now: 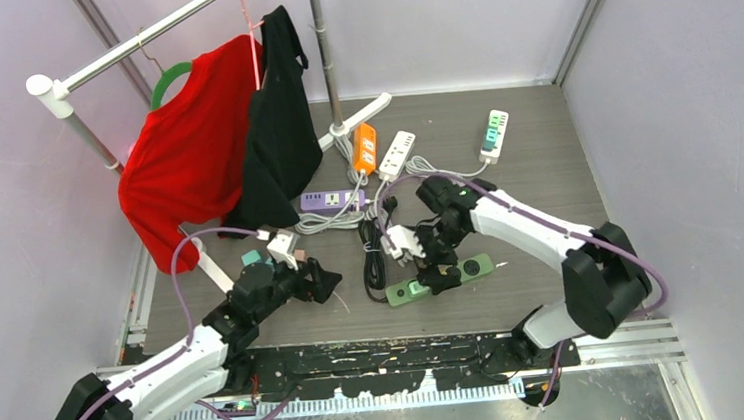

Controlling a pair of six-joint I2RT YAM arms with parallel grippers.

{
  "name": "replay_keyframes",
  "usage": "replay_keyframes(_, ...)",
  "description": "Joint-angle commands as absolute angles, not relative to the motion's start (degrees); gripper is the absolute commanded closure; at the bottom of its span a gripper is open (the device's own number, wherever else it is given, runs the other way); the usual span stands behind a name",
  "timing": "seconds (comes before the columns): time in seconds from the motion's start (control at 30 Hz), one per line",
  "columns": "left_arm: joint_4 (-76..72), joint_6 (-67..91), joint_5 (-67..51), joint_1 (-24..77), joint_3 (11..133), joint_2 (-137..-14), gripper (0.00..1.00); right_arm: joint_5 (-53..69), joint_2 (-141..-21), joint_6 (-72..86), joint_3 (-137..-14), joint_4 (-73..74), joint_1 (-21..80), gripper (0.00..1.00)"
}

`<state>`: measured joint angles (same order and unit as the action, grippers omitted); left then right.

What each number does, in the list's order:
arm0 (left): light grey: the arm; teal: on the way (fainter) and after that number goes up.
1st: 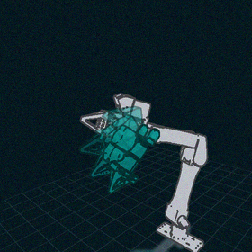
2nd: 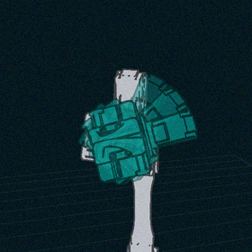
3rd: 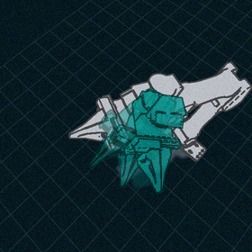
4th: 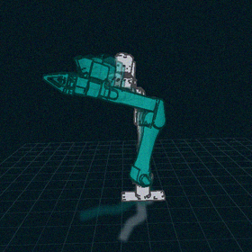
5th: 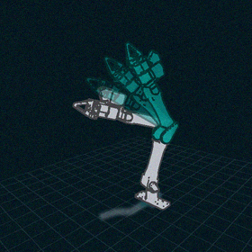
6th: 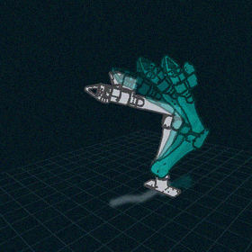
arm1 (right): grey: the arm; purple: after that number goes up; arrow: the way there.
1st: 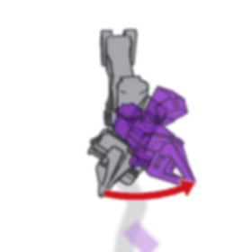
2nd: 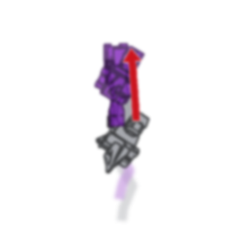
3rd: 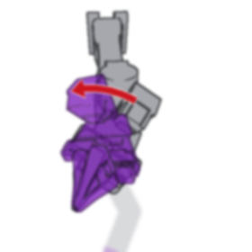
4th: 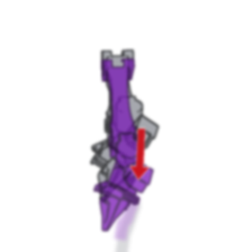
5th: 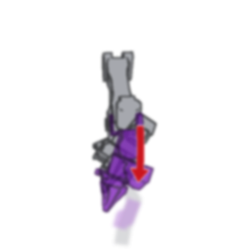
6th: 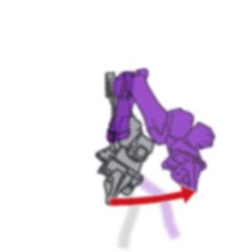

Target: Pull the plug off the socket

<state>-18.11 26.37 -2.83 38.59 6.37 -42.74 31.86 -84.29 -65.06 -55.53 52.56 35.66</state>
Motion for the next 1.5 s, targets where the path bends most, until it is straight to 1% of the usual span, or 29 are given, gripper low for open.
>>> replay_keyframes(0.0, -23.65, 23.84, -5.58, 42.64, 8.68, -44.2, 0.19, 40.02, -77.69, -69.62, -58.61, 61.1, 31.18, 0.0)
replay_keyframes(0.07, -23.16, 22.31, -3.57, 46.65, 9.66, -44.71, 0.19, 42.4, -75.4, -70.35, -58.18, 61.54, 29.06, 0.0)
replay_keyframes(0.17, -23.01, 18.37, 1.65, 55.31, 11.25, -46.14, 0.19, 46.81, -72.54, -71.77, -57.61, 62.03, 26.14, 0.0)
replay_keyframes(0.27, -24.69, 10.18, 9.11, 65.66, 12.56, -48.6, 0.19, 48.72, -71.4, -74.12, -56.44, 62.66, 24.41, 0.0)
replay_keyframes(0.37, -30.77, 1.39, 12.32, 73.39, 12.79, -53.14, 0.19, 48.0, -71.64, -78.4, -55.27, 63.5, 23.78, 0.0)
replay_keyframes(0.47, -38.24, -7.0, 13.57, 78.2, 13.0, -60.66, 0.14, 48.2, -71.26, -79.4, -53.08, 62.19, 23.48, 0.0)
replay_keyframes(0.5, -40.3, -9.27, 13.41, 78.92, 13.31, -63.18, 0.09, 48.06, -70.98, -79.88, -52.23, 61.27, 23.36, 0.0)
replay_keyframes(0.53, -42.24, -11.29, 12.91, 79.17, 14.06, -65.97, 0.06, 47.58, -70.66, -81.09, -51.45, 61.06, 23.26, 0.0)
replay_keyframes(0.67, -52.22, -16.4, 13.19, 79.19, 16.16, -77.84, 0.03, 46.52, -70.31, -82.1, -50.0, 59.65, 22.78, 0.0)
replay_keyframes(0.77, -59.83, -18.52, 13.89, 79.1, 17.59, -85.49, 0.06, 46.97, -70.74, -81.93, -49.62, 58.72, 22.82, 0.0)
replay_keyframes(0.83, -62.92, -19.31, 14.56, 78.98, 18.46, -89.23, 0.09, 47.25, -70.92, -82.27, -48.95, 58.1, 22.79, 0.01)
replay_keyframes(1.0, -69.44, -19.64, 15.1, 78.49, 18.71, -94.56, 0.12, 46.87, -71.56, -82.71, -47.95, 56.84, 22.92, 0.04)
replay_keyframes(1.13, -66.46, -18.82, 10.19, 76.19, 20.62, -95.53, 0.22, 46.68, -71.99, -82.75, -47.9, 56.7, 22.86, 0.06)
replay_keyframes(1.2, -63.28, -17.52, 6.07, 74.18, 22.09, -96.01, 0.31, 46.62, -72.07, -82.8, -47.92, 56.69, 22.88, 0.08)
replay_keyframes(1.23, -62.33, -16.71, 4.97, 73.58, 22.66, -96.49, 0.34, 46.54, -72.14, -82.82, -47.9, 56.69, 22.91, 0.09)
replay_keyframes(1.3, -62.41, -15.54, 3.96, 72.84, 22.94, -97.84, 0.36, 46.54, -72.16, -82.87, -47.83, 56.69, 22.93, 0.12)
replay_keyframes(1.47, -68.55, -13.64, 4.63, 72.15, 21.48, -102.05, 0.37, 46.53, -72.36, -83.56, -47.57, 56.82, 23.07, 0.14)
